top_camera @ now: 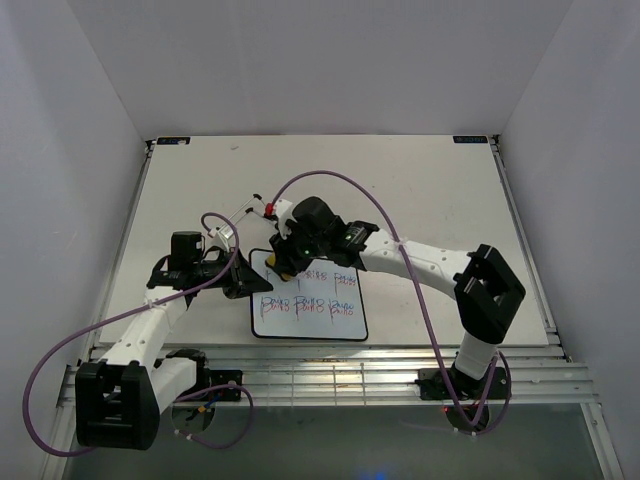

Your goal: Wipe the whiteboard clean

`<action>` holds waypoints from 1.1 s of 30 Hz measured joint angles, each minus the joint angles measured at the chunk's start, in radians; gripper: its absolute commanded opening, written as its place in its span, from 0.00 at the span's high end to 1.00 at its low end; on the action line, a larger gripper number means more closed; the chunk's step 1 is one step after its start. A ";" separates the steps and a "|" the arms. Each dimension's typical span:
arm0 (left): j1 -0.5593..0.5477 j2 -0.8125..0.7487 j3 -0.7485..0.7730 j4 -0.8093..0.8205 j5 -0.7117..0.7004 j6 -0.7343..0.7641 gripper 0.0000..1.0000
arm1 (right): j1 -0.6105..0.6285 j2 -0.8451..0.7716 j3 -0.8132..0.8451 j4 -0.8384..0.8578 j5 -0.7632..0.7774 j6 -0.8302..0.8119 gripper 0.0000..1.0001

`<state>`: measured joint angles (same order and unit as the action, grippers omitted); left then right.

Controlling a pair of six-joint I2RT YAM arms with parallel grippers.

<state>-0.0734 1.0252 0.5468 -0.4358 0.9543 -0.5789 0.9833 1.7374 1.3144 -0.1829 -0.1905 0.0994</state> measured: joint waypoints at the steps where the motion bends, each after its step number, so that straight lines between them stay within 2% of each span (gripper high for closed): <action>1: 0.000 -0.001 0.000 -0.001 0.000 0.001 1.00 | 0.015 0.013 0.029 -0.004 -0.003 0.000 0.71; 6: -0.001 -0.008 0.000 -0.008 -0.003 0.003 1.00 | 0.081 0.059 0.134 -0.029 -0.002 -0.001 0.71; 12: -0.001 -0.038 -0.005 -0.032 -0.016 0.004 1.00 | 0.090 0.063 0.142 -0.040 0.004 0.011 0.71; 15: -0.001 -0.053 -0.011 -0.037 -0.020 0.003 1.00 | 0.091 0.043 0.101 -0.007 0.004 0.018 0.71; 25: -0.014 -0.068 -0.013 -0.054 -0.018 0.010 1.00 | 0.100 -0.127 -0.177 0.074 0.026 0.014 0.71; 29: -0.014 -0.068 -0.013 -0.046 -0.005 0.019 1.00 | 0.105 -0.134 -0.173 0.064 0.044 0.016 0.71; 33: -0.008 -0.068 -0.013 -0.029 -0.004 0.023 1.00 | 0.106 -0.098 -0.099 -0.005 0.065 0.022 0.70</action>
<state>-0.0814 0.9573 0.5339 -0.4648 0.9504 -0.5564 1.0897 1.6394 1.2156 -0.1883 -0.1257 0.1215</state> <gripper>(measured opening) 0.171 0.383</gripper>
